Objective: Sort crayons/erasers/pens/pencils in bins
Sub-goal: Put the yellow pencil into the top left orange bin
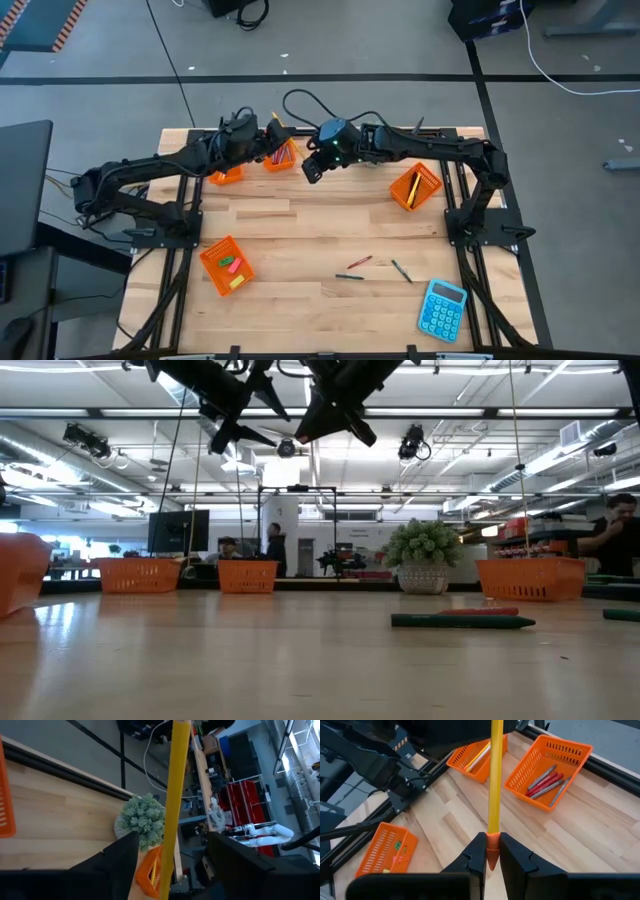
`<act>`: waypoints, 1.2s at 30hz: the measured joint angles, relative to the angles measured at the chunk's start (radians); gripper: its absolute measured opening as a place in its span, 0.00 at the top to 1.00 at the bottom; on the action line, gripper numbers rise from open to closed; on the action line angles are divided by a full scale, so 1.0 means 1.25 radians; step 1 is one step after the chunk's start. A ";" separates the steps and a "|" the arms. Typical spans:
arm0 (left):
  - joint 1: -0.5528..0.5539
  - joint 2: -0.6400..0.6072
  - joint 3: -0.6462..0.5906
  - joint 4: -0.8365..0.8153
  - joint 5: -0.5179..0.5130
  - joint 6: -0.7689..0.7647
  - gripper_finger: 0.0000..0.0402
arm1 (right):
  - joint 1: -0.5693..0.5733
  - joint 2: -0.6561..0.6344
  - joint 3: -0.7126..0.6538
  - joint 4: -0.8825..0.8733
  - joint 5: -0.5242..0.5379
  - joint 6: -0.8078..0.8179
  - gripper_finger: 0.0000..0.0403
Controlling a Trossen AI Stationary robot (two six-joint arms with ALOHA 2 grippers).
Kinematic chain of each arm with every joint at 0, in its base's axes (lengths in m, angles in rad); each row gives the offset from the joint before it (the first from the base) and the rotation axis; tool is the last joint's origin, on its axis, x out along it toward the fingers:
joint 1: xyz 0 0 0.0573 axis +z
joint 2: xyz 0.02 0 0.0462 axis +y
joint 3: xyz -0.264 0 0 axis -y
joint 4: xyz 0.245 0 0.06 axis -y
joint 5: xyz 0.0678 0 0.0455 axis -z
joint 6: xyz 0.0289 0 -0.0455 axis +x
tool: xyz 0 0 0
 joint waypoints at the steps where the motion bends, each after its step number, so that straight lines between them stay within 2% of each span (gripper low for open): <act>1: 0.000 0.000 0.000 -0.001 -0.003 0.000 0.39 | -0.001 0.000 0.000 0.000 -0.003 0.000 0.88; 12: 0.000 0.000 0.000 0.001 -0.012 0.035 0.60 | 0.000 0.000 0.000 0.000 -0.010 -0.004 0.88; 23: 0.000 -0.001 0.000 0.000 -0.012 0.042 0.73 | 0.000 0.000 0.000 -0.001 -0.012 -0.004 0.88; 31: 0.000 -0.001 0.000 0.000 -0.012 0.069 0.91 | 0.000 0.000 0.000 -0.001 -0.012 -0.004 0.88; 36: 0.000 -0.002 0.000 0.003 -0.003 0.097 0.92 | 0.000 0.000 0.000 -0.002 -0.012 -0.004 0.88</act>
